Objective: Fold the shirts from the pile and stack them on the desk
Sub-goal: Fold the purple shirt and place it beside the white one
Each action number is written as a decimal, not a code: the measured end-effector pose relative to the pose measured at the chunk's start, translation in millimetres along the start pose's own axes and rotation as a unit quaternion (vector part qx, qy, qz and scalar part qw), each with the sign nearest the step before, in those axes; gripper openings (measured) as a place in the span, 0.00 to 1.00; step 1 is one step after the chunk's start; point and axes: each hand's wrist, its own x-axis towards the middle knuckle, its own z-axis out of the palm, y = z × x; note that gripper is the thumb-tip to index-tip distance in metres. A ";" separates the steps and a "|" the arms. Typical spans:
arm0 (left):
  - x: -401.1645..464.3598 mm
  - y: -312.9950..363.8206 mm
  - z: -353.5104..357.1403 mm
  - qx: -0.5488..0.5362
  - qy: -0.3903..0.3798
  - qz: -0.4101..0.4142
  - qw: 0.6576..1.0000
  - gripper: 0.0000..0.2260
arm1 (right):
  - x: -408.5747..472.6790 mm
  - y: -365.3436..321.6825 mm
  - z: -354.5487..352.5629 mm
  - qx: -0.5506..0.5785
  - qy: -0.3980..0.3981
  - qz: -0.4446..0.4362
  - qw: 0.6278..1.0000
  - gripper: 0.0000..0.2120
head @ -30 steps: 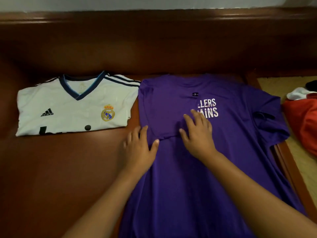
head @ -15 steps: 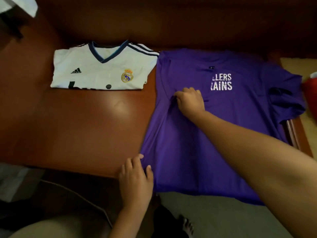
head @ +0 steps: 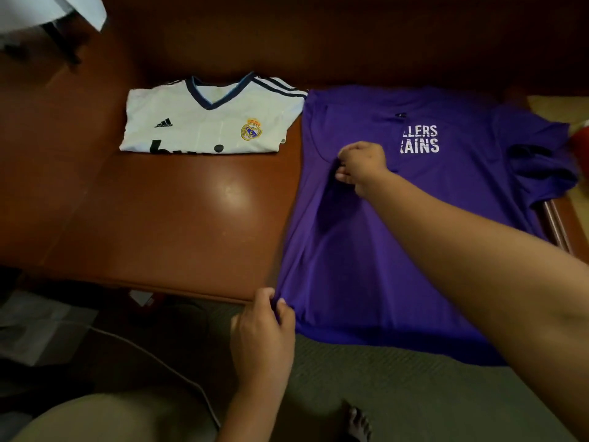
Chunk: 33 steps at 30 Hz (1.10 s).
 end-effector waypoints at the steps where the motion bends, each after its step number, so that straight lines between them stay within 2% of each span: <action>1: -5.1 2.8 -0.5 -0.011 -0.003 0.003 1.000 0.07 | -2.9 -3.6 -2.2 0.017 0.001 0.001 1.000 0.10; 3: -16.1 10.5 0.7 -0.044 -0.021 0.014 0.999 0.12 | -12.5 -11.0 -9.5 0.040 -0.003 -0.004 0.999 0.09; 6: -35.7 20.7 6.3 -0.103 -0.132 0.050 0.985 0.20 | -34.0 -18.3 -26.7 0.009 -0.001 -0.031 0.999 0.12; 9: -50.6 12.3 6.6 -0.085 -0.215 0.070 0.970 0.22 | -77.1 -7.4 -47.5 -0.020 0.000 -0.066 0.998 0.14; 13: -31.2 -15.3 -5.8 -0.051 -0.184 0.097 0.977 0.16 | -175.4 61.9 -71.4 -0.031 -0.018 -0.083 0.996 0.13; 17: 26.9 -26.9 -10.8 0.021 -0.150 0.173 0.973 0.14 | -251.1 145.1 -76.4 -0.047 -0.029 0.015 0.998 0.14; 20: 67.9 -13.7 -7.8 0.062 -0.156 0.281 0.945 0.15 | -270.7 176.6 -65.4 -0.116 -0.005 -0.008 0.993 0.06; 22: 90.6 2.1 -1.4 0.099 -0.171 0.328 0.924 0.17 | -273.0 184.9 -55.3 -0.161 0.031 -0.054 0.985 0.12; 25: 118.1 26.6 9.0 0.165 -0.186 0.383 0.889 0.21 | -274.7 189.6 -42.4 -0.167 0.062 -0.099 0.979 0.17; 28: 133.2 43.6 18.5 0.229 -0.211 0.412 0.856 0.24 | -271.5 197.5 -33.1 -0.202 0.068 -0.101 0.972 0.19; 31: 136.5 52.3 24.8 0.290 -0.228 0.423 0.827 0.24 | -269.0 205.4 -28.1 -0.213 0.055 -0.079 0.972 0.12; 33: 135.9 53.8 27.2 0.294 -0.233 0.422 0.825 0.21 | -273.5 208.2 -29.3 -0.189 0.041 -0.072 0.979 0.06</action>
